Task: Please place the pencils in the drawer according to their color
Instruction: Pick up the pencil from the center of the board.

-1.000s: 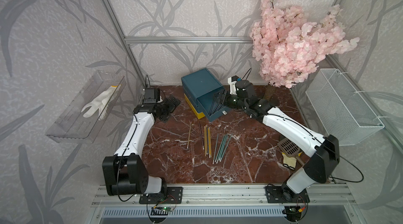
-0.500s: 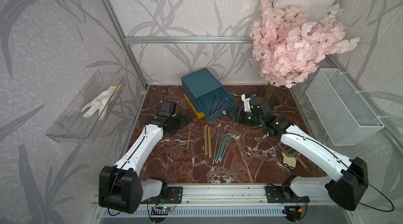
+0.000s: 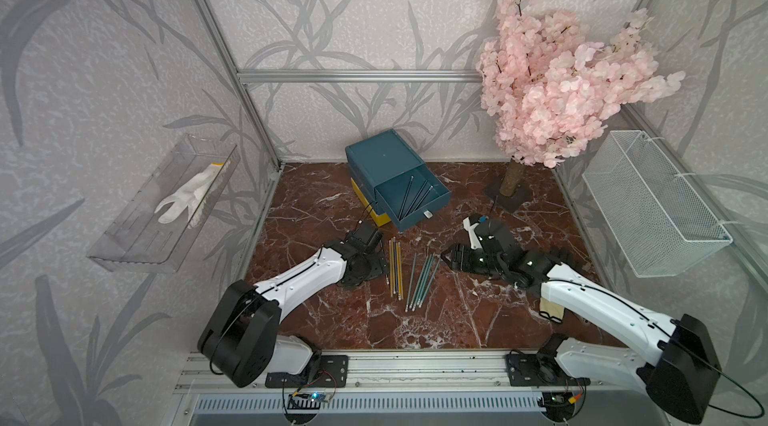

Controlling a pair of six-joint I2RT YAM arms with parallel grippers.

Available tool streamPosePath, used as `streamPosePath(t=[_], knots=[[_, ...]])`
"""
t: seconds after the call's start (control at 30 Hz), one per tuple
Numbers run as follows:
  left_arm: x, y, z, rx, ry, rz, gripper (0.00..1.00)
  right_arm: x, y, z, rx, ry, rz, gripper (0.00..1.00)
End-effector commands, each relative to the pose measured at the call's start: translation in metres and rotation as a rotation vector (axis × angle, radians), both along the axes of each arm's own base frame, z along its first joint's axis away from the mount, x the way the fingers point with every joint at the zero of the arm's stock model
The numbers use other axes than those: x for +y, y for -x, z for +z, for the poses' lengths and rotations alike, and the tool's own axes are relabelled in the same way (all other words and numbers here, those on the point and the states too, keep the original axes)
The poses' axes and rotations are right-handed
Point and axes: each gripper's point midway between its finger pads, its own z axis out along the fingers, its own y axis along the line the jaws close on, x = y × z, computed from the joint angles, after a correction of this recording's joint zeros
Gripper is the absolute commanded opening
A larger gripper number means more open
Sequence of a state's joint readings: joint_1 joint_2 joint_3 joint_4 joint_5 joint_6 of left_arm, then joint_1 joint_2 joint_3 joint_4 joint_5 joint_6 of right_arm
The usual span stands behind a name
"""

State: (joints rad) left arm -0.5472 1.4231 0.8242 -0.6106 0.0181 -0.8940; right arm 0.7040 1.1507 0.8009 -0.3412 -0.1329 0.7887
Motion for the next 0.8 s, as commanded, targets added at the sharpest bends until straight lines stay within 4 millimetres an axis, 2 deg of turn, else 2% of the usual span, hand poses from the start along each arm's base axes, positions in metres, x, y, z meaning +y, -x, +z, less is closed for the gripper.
streamPosePath(t=[0.0, 0.17, 0.4, 0.77], knots=[[0.0, -0.018, 0.004, -0.045, -0.052, 0.018, 0.84, 0.002, 0.003, 0.014, -0.041, -0.034, 0.015, 0.64], [-0.012, -0.029, 0.001, -0.05, -0.056, -0.002, 0.75, 0.0, 0.004, 0.015, -0.052, -0.026, 0.022, 0.64], [-0.027, -0.032, -0.007, -0.032, -0.072, -0.053, 0.73, 0.003, 0.001, 0.014, -0.054, -0.025, 0.026, 0.63], [-0.025, -0.037, -0.018, -0.016, -0.122, -0.061, 0.65, 0.003, 0.001, 0.013, -0.07, -0.004, 0.046, 0.63]])
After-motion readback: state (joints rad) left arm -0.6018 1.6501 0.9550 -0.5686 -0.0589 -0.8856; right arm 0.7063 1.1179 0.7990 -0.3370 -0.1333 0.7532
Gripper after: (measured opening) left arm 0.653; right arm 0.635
